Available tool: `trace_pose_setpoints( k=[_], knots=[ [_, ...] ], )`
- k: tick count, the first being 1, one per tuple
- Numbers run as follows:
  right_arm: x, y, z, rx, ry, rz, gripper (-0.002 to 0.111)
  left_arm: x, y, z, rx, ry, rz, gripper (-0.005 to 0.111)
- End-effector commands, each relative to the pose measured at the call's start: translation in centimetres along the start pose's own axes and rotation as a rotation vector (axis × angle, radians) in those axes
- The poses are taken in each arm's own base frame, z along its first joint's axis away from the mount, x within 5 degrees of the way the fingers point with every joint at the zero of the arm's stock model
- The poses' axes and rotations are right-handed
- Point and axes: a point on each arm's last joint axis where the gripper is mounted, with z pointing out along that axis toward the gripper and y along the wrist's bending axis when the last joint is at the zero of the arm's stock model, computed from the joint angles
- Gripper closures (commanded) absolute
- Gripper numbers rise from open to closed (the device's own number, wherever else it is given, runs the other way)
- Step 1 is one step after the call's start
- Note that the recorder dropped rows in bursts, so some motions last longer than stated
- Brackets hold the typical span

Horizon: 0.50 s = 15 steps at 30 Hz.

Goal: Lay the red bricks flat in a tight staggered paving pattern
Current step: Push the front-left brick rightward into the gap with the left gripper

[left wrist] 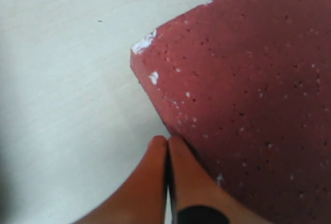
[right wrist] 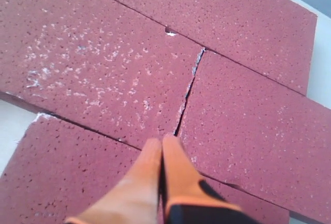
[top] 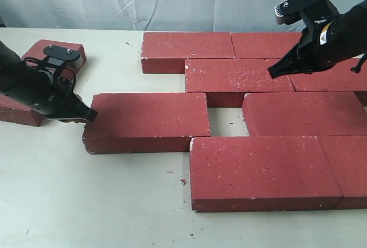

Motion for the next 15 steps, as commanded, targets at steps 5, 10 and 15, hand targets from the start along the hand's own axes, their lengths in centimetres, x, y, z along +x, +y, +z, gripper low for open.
trace_pose_setpoints(
  k=[5, 10, 15],
  knots=[
    [-0.2, -0.2, -0.2, -0.002, -0.026, 0.025, 0.108, -0.6, -1.6, 0.5, 0.014, -0.009, 0.046, 0.107],
    [-0.2, -0.2, -0.2, -0.002, -0.026, 0.025, 0.108, -1.1, -2.5, 1.9, 0.035, 0.009, 0.076, 0.107],
    [-0.2, -0.2, -0.2, -0.002, -0.031, 0.025, 0.108, -1.7, -2.9, 3.4, 0.051, 0.022, 0.084, 0.107]
  ],
)
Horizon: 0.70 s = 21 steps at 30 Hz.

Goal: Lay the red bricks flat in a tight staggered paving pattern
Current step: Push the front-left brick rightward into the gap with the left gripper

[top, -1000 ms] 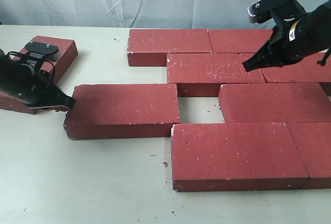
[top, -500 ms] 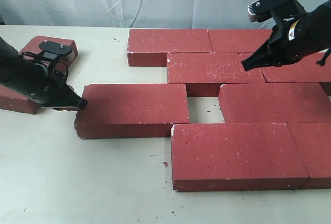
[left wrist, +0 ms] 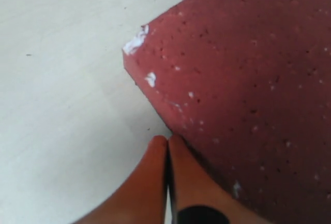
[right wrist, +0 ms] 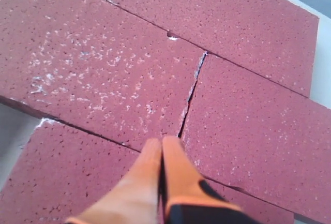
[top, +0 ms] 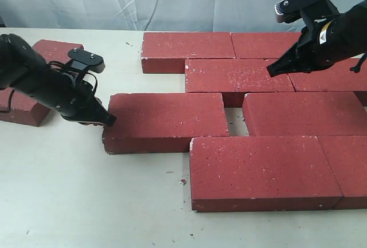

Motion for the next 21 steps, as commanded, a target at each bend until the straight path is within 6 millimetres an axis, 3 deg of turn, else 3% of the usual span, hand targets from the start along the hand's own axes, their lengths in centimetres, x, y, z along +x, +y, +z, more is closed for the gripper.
trace_pose_setpoints(
  k=[1, 21],
  knots=[
    [-0.1, -0.2, -0.2, 0.004, -0.021, 0.010, 0.108, -0.8, -0.5, 1.3, 0.017, 0.003, 0.007, 0.107],
    [-0.2, -0.2, -0.2, 0.002, -0.033, 0.014, 0.108, -2.1, -3.6, 2.1, 0.025, -0.036, 0.075, 0.107]
  ],
)
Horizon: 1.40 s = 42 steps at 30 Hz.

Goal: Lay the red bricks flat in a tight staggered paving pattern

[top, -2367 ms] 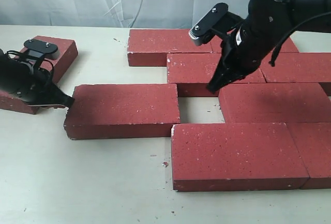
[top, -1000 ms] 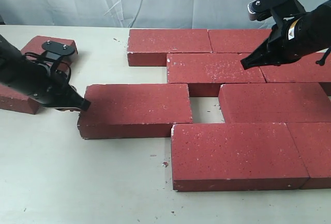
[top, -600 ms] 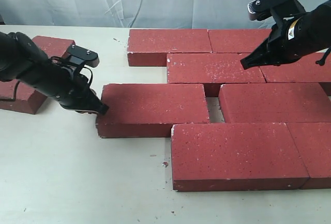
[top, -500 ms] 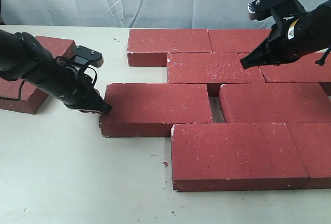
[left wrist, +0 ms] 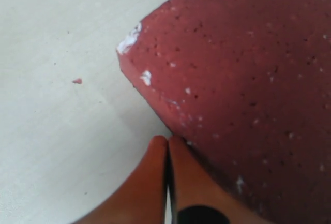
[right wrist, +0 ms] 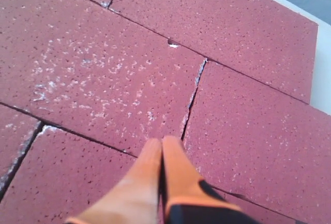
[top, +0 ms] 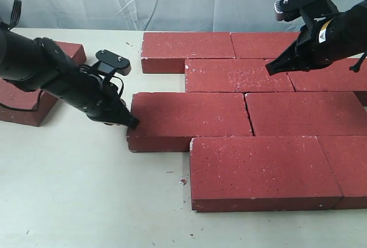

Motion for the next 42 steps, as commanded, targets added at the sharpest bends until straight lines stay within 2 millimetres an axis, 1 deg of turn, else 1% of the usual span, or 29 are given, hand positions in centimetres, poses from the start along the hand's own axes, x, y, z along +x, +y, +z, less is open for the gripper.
trace_pose_setpoints(
  k=[1, 8, 10, 16, 25, 31, 34, 38, 40, 42],
  knots=[
    [-0.1, -0.2, -0.2, 0.004, -0.014, 0.010, 0.108, -0.5, -0.6, 0.2, -0.005, -0.022, 0.008, 0.107],
    [-0.1, -0.2, -0.2, 0.004, -0.014, 0.010, 0.108, -0.5, -0.8, 0.2, -0.012, -0.015, 0.040, 0.107],
    [-0.1, -0.2, -0.2, 0.004, -0.014, 0.010, 0.108, -0.2, -0.5, 0.1, -0.011, 0.006, 0.070, 0.107],
    [-0.1, -0.2, -0.2, 0.004, -0.014, 0.010, 0.108, 0.3, 1.4, -0.4, -0.019, 0.018, 0.028, 0.107],
    [-0.1, -0.2, -0.2, 0.004, -0.016, 0.010, 0.108, 0.4, 2.2, -1.0, -0.022, 0.020, 0.018, 0.107],
    [0.0, -0.2, -0.2, 0.002, -0.011, 0.015, 0.108, -0.3, 1.8, -2.6, -0.025, -0.011, 0.051, 0.107],
    [0.7, -0.3, -0.4, 0.015, 0.069, -0.012, 0.108, -0.6, 1.3, -3.9, -0.010, -0.019, 0.078, 0.107],
    [2.4, -1.0, -1.2, 0.069, 0.277, -0.090, 0.108, -0.7, 0.8, -5.5, 0.003, -0.011, 0.134, 0.107],
    [2.7, -1.0, -1.5, 0.070, 0.309, -0.079, 0.108, -0.9, 0.6, -6.0, -0.004, -0.024, 0.126, 0.107],
    [2.5, -0.9, -1.8, 0.058, 0.291, -0.054, 0.108, -1.1, 0.7, -6.3, -0.018, -0.042, 0.129, 0.107]
  ],
)
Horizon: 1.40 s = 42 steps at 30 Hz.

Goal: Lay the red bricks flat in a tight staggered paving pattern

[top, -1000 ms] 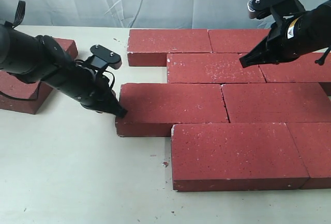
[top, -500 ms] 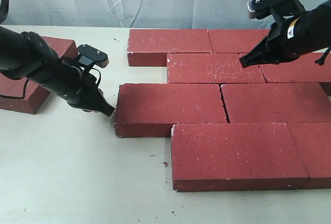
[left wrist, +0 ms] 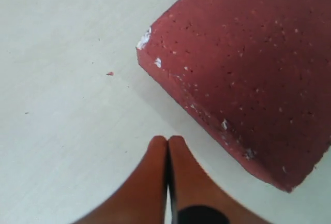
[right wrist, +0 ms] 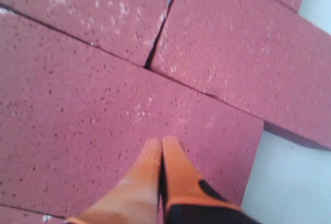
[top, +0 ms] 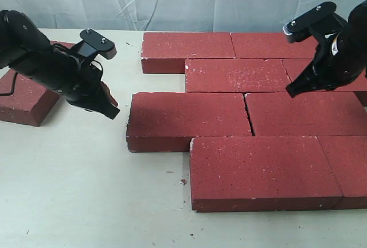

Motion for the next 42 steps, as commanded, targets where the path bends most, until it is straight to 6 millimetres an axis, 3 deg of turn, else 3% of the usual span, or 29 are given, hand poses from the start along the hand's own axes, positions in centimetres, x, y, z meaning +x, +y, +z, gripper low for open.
trace_pose_setpoints(
  k=[1, 7, 13, 17, 20, 24, 28, 31, 37, 42],
  knots=[
    [0.3, -0.3, -0.8, 0.002, 0.006, 0.015, 0.108, -0.5, 0.1, -1.2, -0.026, -0.035, 0.000, 0.107],
    [-1.2, 0.4, -0.8, -0.082, -0.142, 0.048, 0.109, -0.8, 0.4, -1.2, -0.059, -0.063, -0.025, 0.107],
    [-2.1, 3.5, -0.5, -0.303, -0.228, -0.144, 0.109, -1.2, 1.0, -1.3, -0.122, -0.112, -0.035, 0.107],
    [-2.2, 4.0, -0.9, -0.372, -0.242, -0.111, 0.109, -3.7, 2.8, -2.7, -0.266, -0.317, -0.218, 0.107],
    [-2.2, 4.1, -0.9, -0.381, -0.240, -0.102, 0.109, -5.3, 3.9, -4.4, -0.247, -0.336, -0.193, 0.107],
    [-2.1, 4.2, -0.8, -0.391, -0.228, -0.103, 0.109, -5.6, 7.0, -7.2, -0.306, -0.181, -0.215, 0.107],
    [-2.1, 4.2, -0.8, -0.386, -0.235, -0.099, 0.109, -4.0, 10.8, -9.9, -0.602, 0.085, -0.277, 0.107],
    [-2.2, 4.1, -0.8, -0.383, -0.244, -0.091, 0.109, -3.2, 13.2, -11.0, -0.731, 0.122, -0.358, 0.107],
    [-2.3, 4.1, -0.9, -0.377, -0.255, -0.084, 0.109, -0.9, 18.2, -11.1, -0.711, 0.102, -0.554, 0.107],
    [-2.7, 3.8, -0.9, -0.355, -0.295, -0.055, 0.109, 1.2, 22.8, -9.6, -0.657, 0.106, -0.684, 0.107]
  ],
)
